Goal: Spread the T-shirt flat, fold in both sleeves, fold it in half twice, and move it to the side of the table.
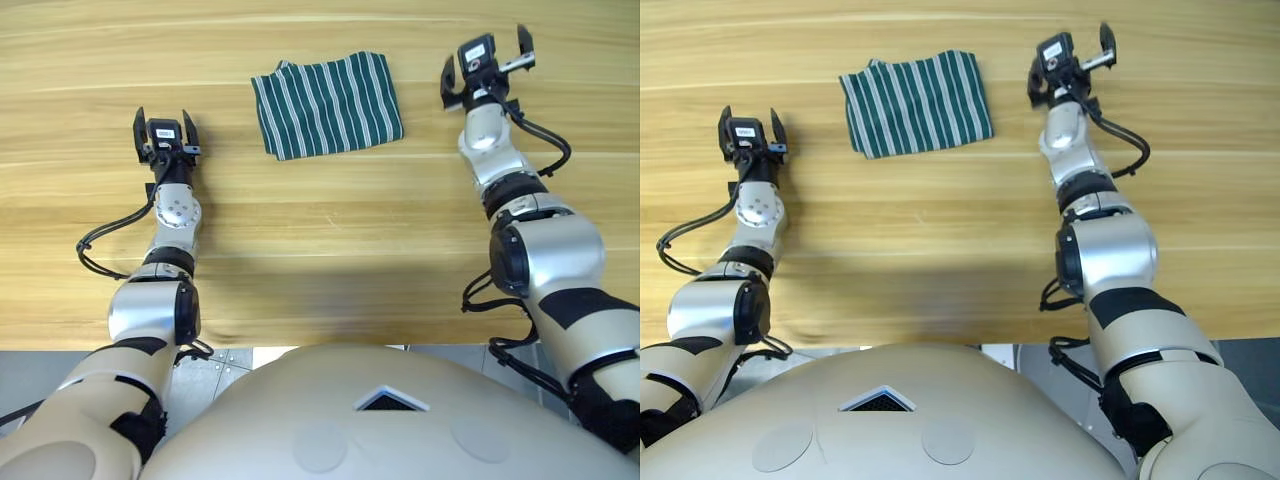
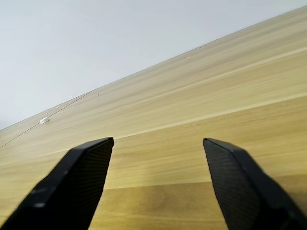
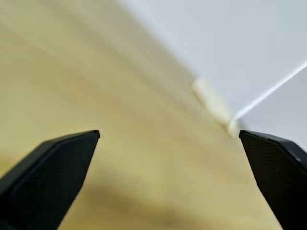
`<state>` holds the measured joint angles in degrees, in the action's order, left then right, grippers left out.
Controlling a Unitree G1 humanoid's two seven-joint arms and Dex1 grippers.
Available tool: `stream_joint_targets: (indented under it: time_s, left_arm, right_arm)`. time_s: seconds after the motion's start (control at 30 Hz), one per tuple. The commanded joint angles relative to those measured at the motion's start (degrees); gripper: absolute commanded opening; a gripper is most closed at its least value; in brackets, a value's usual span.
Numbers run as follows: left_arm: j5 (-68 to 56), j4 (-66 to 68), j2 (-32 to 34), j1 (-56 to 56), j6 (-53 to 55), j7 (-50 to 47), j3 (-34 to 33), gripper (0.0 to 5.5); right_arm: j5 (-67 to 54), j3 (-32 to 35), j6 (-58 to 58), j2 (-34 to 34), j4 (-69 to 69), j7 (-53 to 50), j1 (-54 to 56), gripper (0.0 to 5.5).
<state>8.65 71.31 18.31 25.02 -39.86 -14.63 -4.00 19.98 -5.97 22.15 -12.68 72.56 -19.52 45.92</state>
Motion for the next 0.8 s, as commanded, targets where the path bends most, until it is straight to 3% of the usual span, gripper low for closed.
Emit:
stream_joint_targets:
  time_s: [0.03,0.2,0.53,0.8]
  left_arm:
    - [0.2,1.6,-0.8,-2.2,2.5,-0.3,0.0,3.46]
    - [0.5,1.8,-1.9,-1.7,2.9,0.1,0.6,3.46]
    - [0.7,2.3,-3.4,-1.2,3.9,0.5,1.1,3.46]
    - [0.8,2.6,-4.1,-0.4,4.6,1.0,1.5,3.46]
  right_arm:
    - [0.9,-4.3,6.3,7.2,-2.4,7.0,-1.0,5.38]
    - [-2.0,-3.0,5.9,10.9,0.0,14.2,-1.8,5.38]
    - [-3.7,-2.3,5.9,13.8,0.6,16.3,-0.3,3.65]
    - [-6.9,-0.5,5.1,20.0,0.9,22.9,2.7,2.32]
